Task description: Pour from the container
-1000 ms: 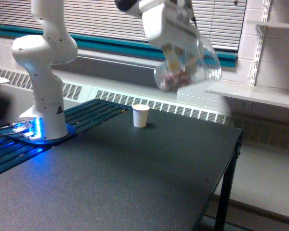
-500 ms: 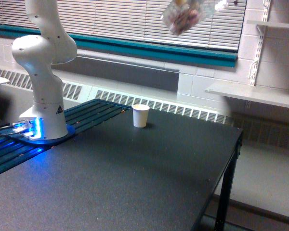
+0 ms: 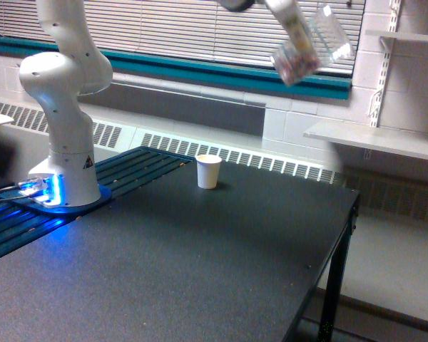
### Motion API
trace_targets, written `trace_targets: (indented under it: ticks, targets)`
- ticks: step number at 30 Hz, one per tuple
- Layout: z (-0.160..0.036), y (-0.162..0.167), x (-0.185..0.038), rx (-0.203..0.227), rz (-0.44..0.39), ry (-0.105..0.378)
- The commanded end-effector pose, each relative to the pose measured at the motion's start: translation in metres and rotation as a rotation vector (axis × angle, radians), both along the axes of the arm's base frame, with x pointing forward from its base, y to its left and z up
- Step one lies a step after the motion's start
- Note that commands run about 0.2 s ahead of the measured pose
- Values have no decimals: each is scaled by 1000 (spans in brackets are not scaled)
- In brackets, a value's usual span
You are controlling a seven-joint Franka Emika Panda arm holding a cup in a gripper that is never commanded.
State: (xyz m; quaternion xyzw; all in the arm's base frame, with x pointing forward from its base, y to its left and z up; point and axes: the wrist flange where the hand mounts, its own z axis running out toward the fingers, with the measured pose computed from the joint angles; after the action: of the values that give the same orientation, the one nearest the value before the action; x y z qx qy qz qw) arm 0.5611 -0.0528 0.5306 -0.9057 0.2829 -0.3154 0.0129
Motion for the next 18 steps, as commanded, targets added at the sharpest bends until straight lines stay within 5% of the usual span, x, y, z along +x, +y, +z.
trace_targets:
  ticks: [1, 18]
  targets:
    - [-13, 57, 4, -35, 123, 9]
    - [-38, 178, -15, -29, 340, 26]
